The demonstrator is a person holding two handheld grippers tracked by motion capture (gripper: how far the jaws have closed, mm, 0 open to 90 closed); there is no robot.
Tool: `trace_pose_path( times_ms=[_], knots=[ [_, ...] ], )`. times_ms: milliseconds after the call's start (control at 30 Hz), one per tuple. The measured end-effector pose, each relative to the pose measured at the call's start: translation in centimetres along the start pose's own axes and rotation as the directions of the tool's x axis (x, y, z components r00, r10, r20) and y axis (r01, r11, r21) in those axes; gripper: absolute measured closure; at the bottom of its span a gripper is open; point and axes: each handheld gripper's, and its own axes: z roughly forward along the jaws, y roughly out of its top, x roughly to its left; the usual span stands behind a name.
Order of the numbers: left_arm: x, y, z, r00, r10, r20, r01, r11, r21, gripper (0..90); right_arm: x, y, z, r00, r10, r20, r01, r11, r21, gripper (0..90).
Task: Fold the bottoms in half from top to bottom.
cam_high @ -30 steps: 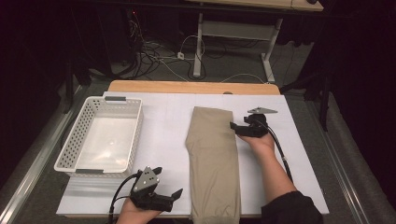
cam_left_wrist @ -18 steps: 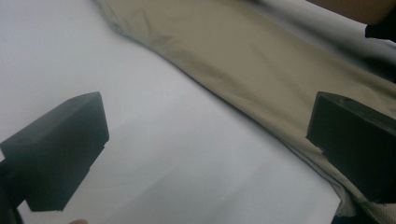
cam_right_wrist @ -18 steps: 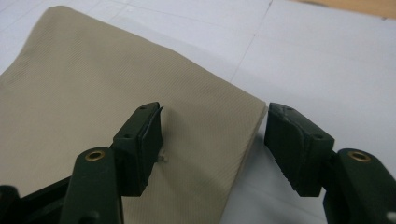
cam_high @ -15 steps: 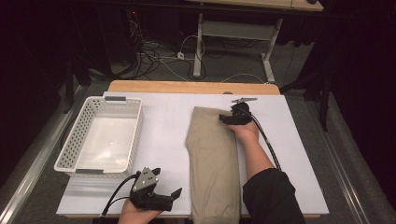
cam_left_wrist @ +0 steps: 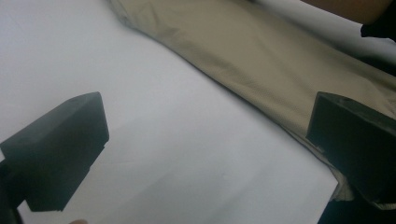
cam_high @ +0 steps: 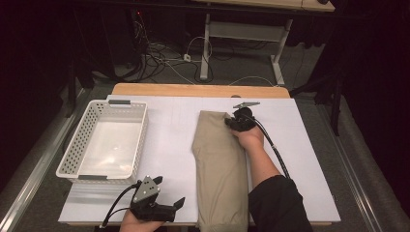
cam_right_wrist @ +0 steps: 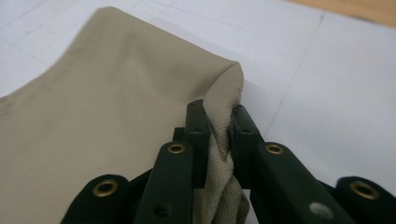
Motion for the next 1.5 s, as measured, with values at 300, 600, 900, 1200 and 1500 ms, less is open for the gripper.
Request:
trace_pose_path(
  times_ms=[300, 600, 900, 1200, 1500],
  knots=[
    [-0.4, 0.3, 0.0, 0.998, 0.063, 0.01, -0.063, 0.998, 0.01, 0.0, 1.7, 0.5, -4.0, 0.9998, -0.02, -0.002, 0.02, 0.995, -0.093, 82.2],
    [-1.1, 0.3, 1.4, 0.9959, 0.067, 0.061, -0.068, 0.9974, 0.022, 0.0, 5.4, -1.0, -9.3, 0.9961, -0.088, -0.01, 0.084, 0.981, -0.177, 82.1],
    [-1.4, 2.1, 3.7, 0.988, 0.07, 0.137, -0.073, 0.9972, 0.016, 0.0, 8.7, -4.6, -14.0, 0.9851, -0.162, -0.058, 0.143, 0.959, -0.244, 82.1],
    [-1.2, 3.5, 4.4, 0.9863, 0.045, 0.158, -0.044, 0.999, -0.014, 0.0, 10.8, -10.1, -17.2, 0.9717, -0.198, -0.129, 0.16, 0.953, -0.258, 82.0],
    [-1.3, 5.7, 6.0, 0.9895, 0.042, 0.138, -0.045, 0.9988, 0.018, 0.0, 10.8, -14.7, -18.1, 0.9755, -0.161, -0.15, 0.135, 0.976, -0.172, 81.6]
  ],
)
